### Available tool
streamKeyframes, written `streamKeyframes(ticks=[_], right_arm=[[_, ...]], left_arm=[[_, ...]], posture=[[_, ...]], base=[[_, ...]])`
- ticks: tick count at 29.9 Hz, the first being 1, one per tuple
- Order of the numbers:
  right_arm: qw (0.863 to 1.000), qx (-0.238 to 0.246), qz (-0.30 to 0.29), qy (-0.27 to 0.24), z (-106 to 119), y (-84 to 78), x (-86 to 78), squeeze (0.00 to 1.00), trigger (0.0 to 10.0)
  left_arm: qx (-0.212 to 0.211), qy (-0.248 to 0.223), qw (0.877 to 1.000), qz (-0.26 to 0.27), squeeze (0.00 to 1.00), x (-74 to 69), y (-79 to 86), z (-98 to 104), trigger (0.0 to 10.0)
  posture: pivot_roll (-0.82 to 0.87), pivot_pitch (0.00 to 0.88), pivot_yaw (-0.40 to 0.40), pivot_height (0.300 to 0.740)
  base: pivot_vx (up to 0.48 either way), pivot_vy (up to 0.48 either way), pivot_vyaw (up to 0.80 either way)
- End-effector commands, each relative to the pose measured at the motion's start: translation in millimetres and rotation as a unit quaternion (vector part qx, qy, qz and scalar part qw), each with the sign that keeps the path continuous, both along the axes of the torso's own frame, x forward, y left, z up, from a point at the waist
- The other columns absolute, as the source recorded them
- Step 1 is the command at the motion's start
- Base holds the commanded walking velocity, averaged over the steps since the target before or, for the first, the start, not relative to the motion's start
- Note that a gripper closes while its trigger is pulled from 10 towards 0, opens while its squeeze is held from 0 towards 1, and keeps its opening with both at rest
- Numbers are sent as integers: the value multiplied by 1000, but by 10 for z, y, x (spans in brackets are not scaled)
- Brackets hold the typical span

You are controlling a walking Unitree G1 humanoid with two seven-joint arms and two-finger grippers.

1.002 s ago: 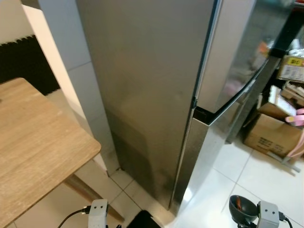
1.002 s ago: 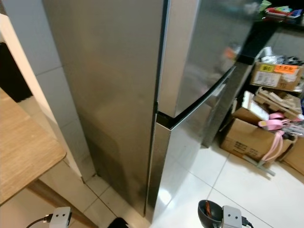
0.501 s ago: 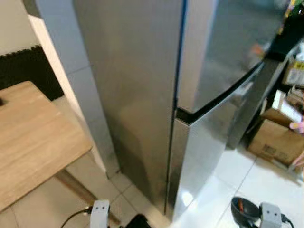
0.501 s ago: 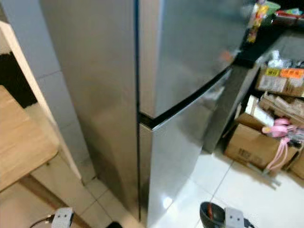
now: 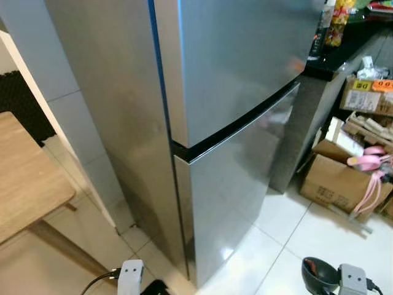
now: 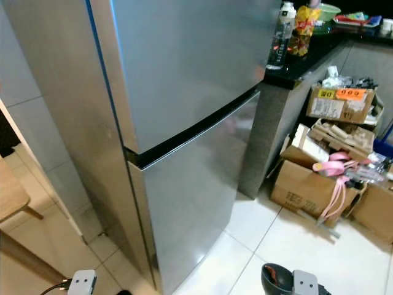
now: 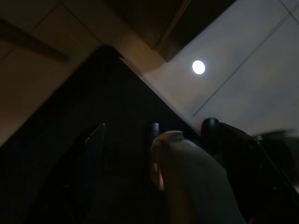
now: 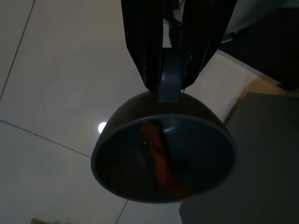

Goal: Restocking fridge

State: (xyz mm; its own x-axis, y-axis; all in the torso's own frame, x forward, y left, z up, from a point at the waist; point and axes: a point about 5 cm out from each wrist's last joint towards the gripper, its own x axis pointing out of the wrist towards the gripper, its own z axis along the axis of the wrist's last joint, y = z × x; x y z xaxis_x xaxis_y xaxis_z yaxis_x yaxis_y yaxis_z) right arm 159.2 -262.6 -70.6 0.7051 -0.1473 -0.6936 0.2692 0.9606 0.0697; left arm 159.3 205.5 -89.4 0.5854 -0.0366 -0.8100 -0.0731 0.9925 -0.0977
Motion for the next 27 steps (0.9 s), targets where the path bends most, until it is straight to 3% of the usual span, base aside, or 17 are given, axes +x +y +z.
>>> streamKeyframes(ticks=[1, 5, 9, 11, 13, 14, 15, 16, 17, 18, 22, 26, 27], right_arm=[[1000, 1, 4, 1, -5, 18, 2, 0, 10000], [1000, 0, 5, 0, -1, 12, 6, 0, 10000], [1000, -1, 7, -1, 12, -9, 19, 0, 10000], [1000, -1, 7, -1, 12, -9, 19, 0, 10000], [1000, -2, 7, -1, 16, -17, 23, 0, 10000], [1000, -2, 7, -1, 16, -17, 23, 0, 10000], [1000, -2, 8, -2, 19, -21, 28, 0, 10000], [1000, -2, 8, -2, 21, -23, 31, 0, 10000], [1000, -2, 8, -2, 21, -23, 31, 0, 10000], [1000, -2, 9, -2, 23, -23, 34, 0, 10000], [1000, -3, 10, -2, 22, -22, 32, 0, 10000], [1000, -3, 10, -1, 21, -25, 29, 0, 10000], [1000, -3, 10, 0, 20, -27, 26, 0, 10000]], left_arm=[[10, -9, 1000, 14, 0, 30, 70, 25, 10000], [8, -45, 998, 44, 0, 149, 160, 106, 10000], [-7, -127, 989, 77, 0, 464, 340, 339, 10000], [-7, -127, 989, 77, 0, 464, 340, 339, 10000], [-13, -162, 984, 75, 0, 599, 403, 454, 10000], [-13, -162, 984, 75, 0, 599, 403, 454, 10000], [-36, -197, 977, 70, 0, 720, 432, 563, 10000], [-62, -227, 970, 61, 75, 821, 446, 661, 10000], [-62, -227, 970, 61, 75, 821, 446, 661, 10000], [-79, -256, 962, 40, 976, 923, 451, 767, 10000], [-96, -303, 948, -8, 1000, 1092, 509, 983, 10000], [-114, -330, 936, -34, 1000, 1168, 537, 1107, 10000], [-137, -347, 925, -73, 1000, 1214, 513, 1192, 10000]], posture=[[-76, 0, -5, 740], [-77, 0, -7, 740], [-75, 0, -12, 740], [-75, 0, -12, 740], [-76, 0, -11, 740], [-76, 0, -11, 740], [-76, 0, -11, 740], [-76, 0, -11, 740], [-76, 0, -11, 740], [-76, 0, -11, 740], [-77, 0, -12, 740], [-76, 0, -13, 740], [-76, 0, -13, 740]], base=[[0, 0, 0], [0, 0, 0], [0, 0, 0], [0, 0, 0], [0, 0, 0], [0, 0, 0], [0, 0, 0], [0, 0, 0], [0, 0, 0], [0, 0, 0], [0, 0, 0], [0, 0, 0], [0, 0, 0]])
